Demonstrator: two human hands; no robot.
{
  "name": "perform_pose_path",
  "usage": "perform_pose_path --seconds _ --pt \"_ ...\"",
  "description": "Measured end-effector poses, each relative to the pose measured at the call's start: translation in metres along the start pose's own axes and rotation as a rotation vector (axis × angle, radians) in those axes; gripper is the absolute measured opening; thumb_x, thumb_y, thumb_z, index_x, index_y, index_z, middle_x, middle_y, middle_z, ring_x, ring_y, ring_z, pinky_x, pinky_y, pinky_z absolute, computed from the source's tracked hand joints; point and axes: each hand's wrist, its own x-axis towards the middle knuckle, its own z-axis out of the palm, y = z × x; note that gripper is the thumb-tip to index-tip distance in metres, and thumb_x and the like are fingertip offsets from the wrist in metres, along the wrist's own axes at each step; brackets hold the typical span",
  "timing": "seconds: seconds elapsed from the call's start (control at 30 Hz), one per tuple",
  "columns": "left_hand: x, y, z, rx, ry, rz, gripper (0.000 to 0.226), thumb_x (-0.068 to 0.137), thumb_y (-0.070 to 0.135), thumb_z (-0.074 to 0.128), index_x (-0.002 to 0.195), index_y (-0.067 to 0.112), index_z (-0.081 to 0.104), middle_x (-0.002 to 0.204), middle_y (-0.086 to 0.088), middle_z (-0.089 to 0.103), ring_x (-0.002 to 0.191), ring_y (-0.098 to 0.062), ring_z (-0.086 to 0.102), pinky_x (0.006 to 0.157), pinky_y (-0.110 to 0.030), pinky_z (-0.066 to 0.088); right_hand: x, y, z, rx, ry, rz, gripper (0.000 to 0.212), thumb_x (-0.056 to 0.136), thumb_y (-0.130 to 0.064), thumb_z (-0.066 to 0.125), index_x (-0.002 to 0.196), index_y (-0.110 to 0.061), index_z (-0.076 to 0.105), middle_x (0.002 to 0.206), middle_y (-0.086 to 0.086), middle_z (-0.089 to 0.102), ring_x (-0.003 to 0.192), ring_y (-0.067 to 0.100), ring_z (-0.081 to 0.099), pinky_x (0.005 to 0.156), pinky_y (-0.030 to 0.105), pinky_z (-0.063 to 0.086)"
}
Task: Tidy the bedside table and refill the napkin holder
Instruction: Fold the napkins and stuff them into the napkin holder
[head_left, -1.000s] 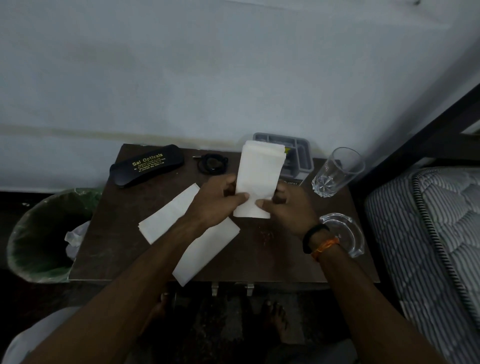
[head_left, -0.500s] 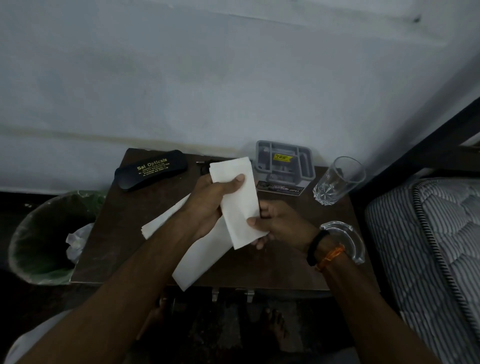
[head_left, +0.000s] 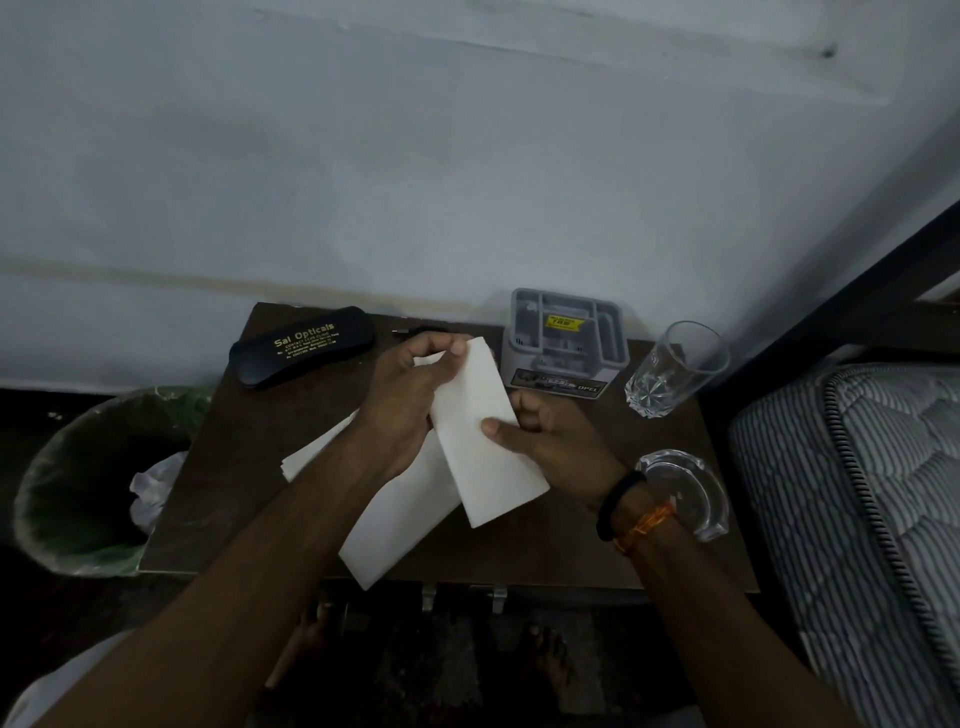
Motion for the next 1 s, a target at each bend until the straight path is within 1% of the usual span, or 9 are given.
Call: perform_pose_path --seconds 0.1,0.2,0.3,0.4,0.57,0.73,0.83,0.9,1.0 --pt "-0.003 0.003 -0.001 0.029 -0.055 -0.012 0.038 0.083 0.029 0.074 0.117 0.013 0.066 0.112 -0.005 0.071 0.104 -0.026 0.068 0.078 -0.043 0.062 0.002 0.000 0.000 -0.010 0.091 -0.030 0.028 0.094 -0.020 0.063 0.117 -0.005 0.061 0.113 0.010 0.071 0.100 0.025 0.069 0.086 0.041 0.057" --pt "-0.004 0.000 0.000 0.182 -0.136 -0.037 0.051 0.080 0.017 0.079 0.127 0.014 0.059 0.117 -0.004 0.071 0.105 -0.023 0.070 0.081 -0.046 0.061 0.005 0.001 -0.003 -0.085 0.249 -0.036 0.025 0.094 -0.021 0.062 0.116 -0.011 0.054 0.119 0.006 0.067 0.102 0.021 0.066 0.085 0.040 0.056" --pt "-0.004 -0.006 0.001 0.324 -0.123 0.001 0.058 0.080 0.009 0.078 0.133 0.014 0.055 0.122 -0.004 0.069 0.107 -0.021 0.069 0.085 -0.049 0.060 0.005 -0.001 -0.002 -0.159 0.337 -0.098 0.043 0.091 -0.019 0.066 0.125 -0.023 0.041 0.121 -0.002 0.061 0.106 0.016 0.062 0.085 0.037 0.055" --pt "-0.002 -0.005 -0.001 0.343 -0.073 0.023 0.058 0.078 0.011 0.080 0.131 0.013 0.055 0.122 -0.005 0.069 0.106 -0.022 0.069 0.085 -0.052 0.059 0.006 -0.003 -0.005 -0.125 0.270 -0.215 0.050 0.088 -0.013 0.068 0.129 -0.028 0.043 0.131 0.000 0.058 0.112 0.015 0.060 0.084 0.035 0.056" --pt "-0.003 0.000 0.000 0.336 -0.101 0.082 0.057 0.079 0.015 0.081 0.130 0.013 0.055 0.118 -0.003 0.071 0.103 -0.020 0.071 0.080 -0.045 0.062 0.004 -0.007 -0.019 0.019 0.128 -0.180 0.021 0.086 -0.001 0.068 0.102 -0.015 0.070 0.112 0.002 0.071 0.101 0.017 0.068 0.081 0.032 0.059" --pt "-0.004 0.002 0.004 0.347 -0.103 0.099 0.058 0.084 0.024 0.076 0.135 0.017 0.050 0.112 -0.001 0.070 0.103 -0.018 0.069 0.077 -0.034 0.061 0.002 -0.011 -0.036 -0.126 0.534 -0.190 0.021 0.088 -0.004 0.066 0.097 -0.023 0.070 0.105 -0.021 0.062 0.096 0.005 0.060 0.075 0.018 0.055" --pt "-0.002 0.000 0.003 0.554 -0.115 0.156 0.070 0.079 0.027 0.081 0.139 0.022 0.047 0.127 0.004 0.061 0.109 -0.012 0.062 0.081 -0.024 0.055 0.002 -0.007 -0.048 -0.341 0.740 -0.218 0.021 0.089 -0.009 0.063 0.101 -0.025 0.070 0.109 -0.011 0.065 0.099 0.010 0.059 0.080 0.025 0.055" --pt "0.000 -0.001 0.004 0.649 -0.119 0.175 0.078 0.076 0.027 0.084 0.143 0.022 0.044 0.136 0.003 0.055 0.114 -0.014 0.058 0.080 -0.019 0.049 0.001 -0.009 -0.051 -0.432 0.825 -0.281 0.023 0.088 -0.006 0.062 0.105 -0.018 0.073 0.112 0.000 0.070 0.099 0.002 0.055 0.080 0.007 0.045" --pt "0.017 0.005 0.014 0.749 -0.136 0.187 0.094 0.069 0.028 0.089 0.147 0.019 0.037 0.147 -0.002 0.045 0.127 -0.020 0.049 0.095 -0.031 0.049 0.000 -0.014 -0.053 -0.535 0.890 -0.358 0.025 0.085 0.002 0.062 0.103 -0.011 0.074 0.109 0.006 0.072 0.096 -0.001 0.047 0.077 -0.011 0.027"
